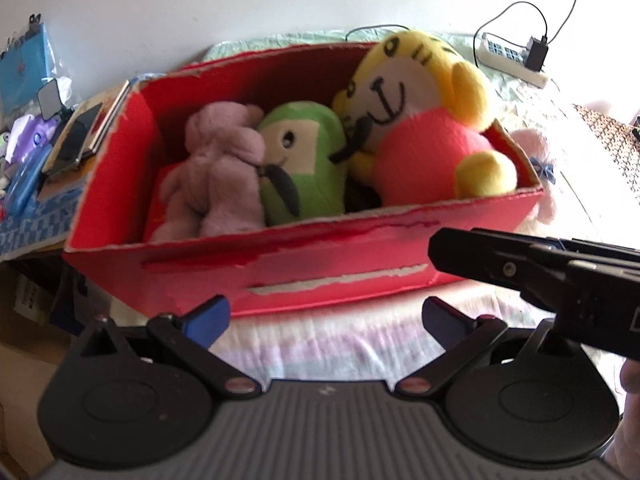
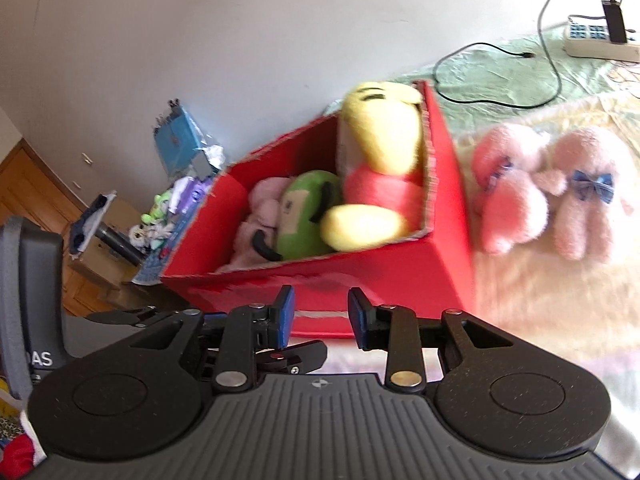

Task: Organize objects
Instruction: 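Withdraw the right gripper up out of the red box, then move the right gripper to the white bunny plush with the blue bow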

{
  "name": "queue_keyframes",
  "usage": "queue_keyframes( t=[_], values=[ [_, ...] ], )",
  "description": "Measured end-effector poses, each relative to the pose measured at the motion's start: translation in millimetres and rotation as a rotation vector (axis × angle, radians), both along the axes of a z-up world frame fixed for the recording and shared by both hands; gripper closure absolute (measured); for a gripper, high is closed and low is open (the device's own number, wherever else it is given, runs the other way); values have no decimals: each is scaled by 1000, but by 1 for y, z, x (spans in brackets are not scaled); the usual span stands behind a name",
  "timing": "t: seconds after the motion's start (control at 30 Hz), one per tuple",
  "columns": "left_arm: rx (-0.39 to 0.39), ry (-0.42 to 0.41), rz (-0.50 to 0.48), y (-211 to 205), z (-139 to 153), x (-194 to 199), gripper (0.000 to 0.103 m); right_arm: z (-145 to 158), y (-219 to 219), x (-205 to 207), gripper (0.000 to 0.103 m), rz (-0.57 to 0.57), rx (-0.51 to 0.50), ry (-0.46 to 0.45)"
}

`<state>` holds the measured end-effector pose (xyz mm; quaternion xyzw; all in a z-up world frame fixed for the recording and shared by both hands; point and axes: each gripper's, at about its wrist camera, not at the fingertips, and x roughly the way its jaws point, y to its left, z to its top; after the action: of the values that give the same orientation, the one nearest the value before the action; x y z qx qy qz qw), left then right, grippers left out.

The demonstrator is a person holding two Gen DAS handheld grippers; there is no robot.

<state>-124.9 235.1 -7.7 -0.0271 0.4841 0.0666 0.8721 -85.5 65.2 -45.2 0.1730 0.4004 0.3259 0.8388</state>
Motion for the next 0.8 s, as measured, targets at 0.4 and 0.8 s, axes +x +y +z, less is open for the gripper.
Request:
queue_keyframes(
  t=[0.4,0.8],
  values=[
    [-3,46,-26,-41,-14,18,1,-14,-37,10,70,-9,-59,61],
    [4,85,-53,-89,-29,34,2,-29,-79,26,70,-22,-83,120]
  ],
)
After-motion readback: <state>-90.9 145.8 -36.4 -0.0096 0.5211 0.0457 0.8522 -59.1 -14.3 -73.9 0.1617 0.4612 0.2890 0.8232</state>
